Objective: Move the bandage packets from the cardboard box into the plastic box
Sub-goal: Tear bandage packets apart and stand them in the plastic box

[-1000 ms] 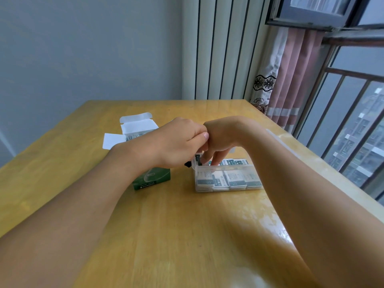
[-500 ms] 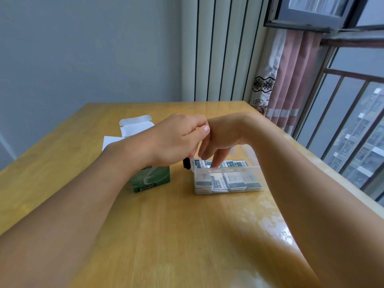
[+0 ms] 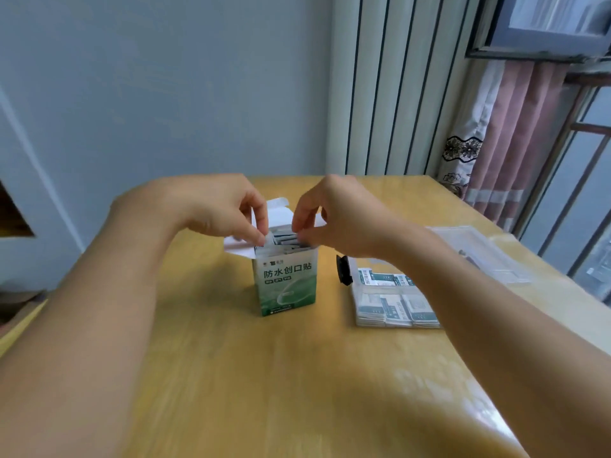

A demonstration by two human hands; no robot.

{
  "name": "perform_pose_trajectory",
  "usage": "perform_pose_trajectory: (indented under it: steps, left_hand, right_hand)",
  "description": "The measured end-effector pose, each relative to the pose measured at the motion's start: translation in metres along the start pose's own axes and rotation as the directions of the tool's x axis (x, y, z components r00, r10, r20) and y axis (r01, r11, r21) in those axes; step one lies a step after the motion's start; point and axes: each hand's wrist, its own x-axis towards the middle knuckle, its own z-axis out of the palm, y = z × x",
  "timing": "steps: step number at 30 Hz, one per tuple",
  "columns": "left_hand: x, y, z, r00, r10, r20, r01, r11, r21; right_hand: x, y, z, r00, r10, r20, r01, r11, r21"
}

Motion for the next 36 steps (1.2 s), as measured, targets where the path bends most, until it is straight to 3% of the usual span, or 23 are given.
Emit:
perform_pose_trajectory:
  steps: [13, 20, 24, 27, 30, 33, 36]
  left_hand:
    - [0.006, 0.000, 0.005, 0.999, -0.023, 0.042, 0.025, 0.998, -0.060]
    - [0.007, -0.001, 0.004, 0.998, -0.018, 0.062, 0.025, 0.993, -0.112]
    - [0.006, -0.001, 0.003, 0.998, 0.003, 0.066, 0.007, 0.990, -0.142]
    - [0.004, 0.000, 0.001, 0.999, 0.035, 0.029, -0.028, 0.979, -0.201]
    - [0.001, 0.004, 0.000, 0.996, 0.093, -0.007, -0.091, 0.957, -0.274]
    - [0.003, 0.011, 0.005, 0.977, 0.190, -0.095, -0.212, 0.899, -0.384]
    - [0.008, 0.025, 0.012, 0.953, 0.221, -0.206, -0.301, 0.759, -0.578]
  right_hand:
    - [0.009, -0.004, 0.008, 0.995, 0.069, 0.067, -0.066, 0.997, -0.042]
    - [0.007, -0.005, 0.006, 0.992, -0.001, 0.124, 0.015, 0.993, -0.115]
    - [0.007, 0.001, 0.000, 0.998, -0.012, 0.058, 0.017, 0.996, -0.091]
    - [0.006, 0.010, -0.011, 1.000, 0.026, -0.017, -0.024, 0.996, 0.090]
    - [0.004, 0.018, -0.020, 0.995, 0.086, -0.052, -0.062, 0.930, 0.362]
    - [0.004, 0.021, -0.026, 0.979, 0.161, -0.126, -0.045, 0.774, 0.632]
    - [0.003, 0.020, -0.033, 0.938, 0.273, -0.216, 0.018, 0.581, 0.813]
